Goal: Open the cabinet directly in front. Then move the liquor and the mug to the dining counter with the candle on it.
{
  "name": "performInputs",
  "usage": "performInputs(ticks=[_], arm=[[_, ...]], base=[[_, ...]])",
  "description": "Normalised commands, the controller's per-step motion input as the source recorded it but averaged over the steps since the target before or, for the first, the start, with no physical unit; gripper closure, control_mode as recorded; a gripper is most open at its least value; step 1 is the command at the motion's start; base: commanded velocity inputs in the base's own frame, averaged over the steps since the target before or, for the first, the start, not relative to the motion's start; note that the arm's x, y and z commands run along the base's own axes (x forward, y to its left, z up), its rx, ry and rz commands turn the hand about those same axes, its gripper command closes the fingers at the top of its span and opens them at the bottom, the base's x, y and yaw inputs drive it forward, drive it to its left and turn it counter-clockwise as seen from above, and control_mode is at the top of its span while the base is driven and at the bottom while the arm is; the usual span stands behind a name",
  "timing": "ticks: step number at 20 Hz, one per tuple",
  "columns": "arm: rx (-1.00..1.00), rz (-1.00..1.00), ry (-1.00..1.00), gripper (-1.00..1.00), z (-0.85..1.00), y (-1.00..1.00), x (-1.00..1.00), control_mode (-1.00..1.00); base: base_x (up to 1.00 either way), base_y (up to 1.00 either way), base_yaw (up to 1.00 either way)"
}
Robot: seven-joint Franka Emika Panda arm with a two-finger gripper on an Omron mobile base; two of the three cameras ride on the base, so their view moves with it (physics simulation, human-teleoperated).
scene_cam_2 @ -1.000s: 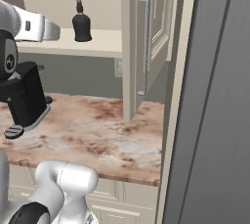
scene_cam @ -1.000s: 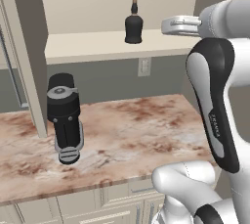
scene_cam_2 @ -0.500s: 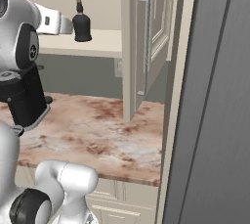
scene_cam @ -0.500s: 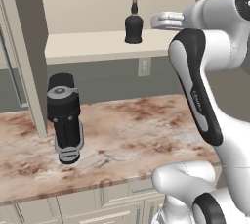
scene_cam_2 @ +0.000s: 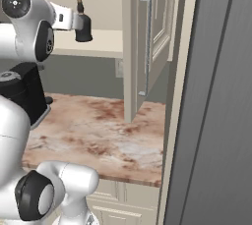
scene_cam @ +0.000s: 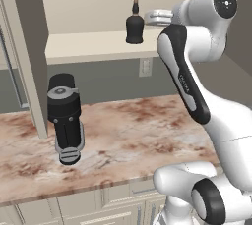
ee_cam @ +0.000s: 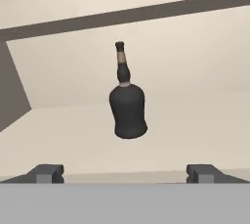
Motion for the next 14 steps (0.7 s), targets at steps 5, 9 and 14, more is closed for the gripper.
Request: performInputs(ticks=[5,9,14], arm=[[0.0,0.0,0.03,-1.0,0.02,0.06,0.49,-1.0],[0.0,0.0,0.0,-1.0,0.0,0.08,0.47,-1.0],[0.0,0.0,0.0,-1.0,0.0,0.05,0.47,-1.0]], base=[[0.0,0.0,0.0],[0.0,0.0,0.0],[0.0,0.0,0.0]])
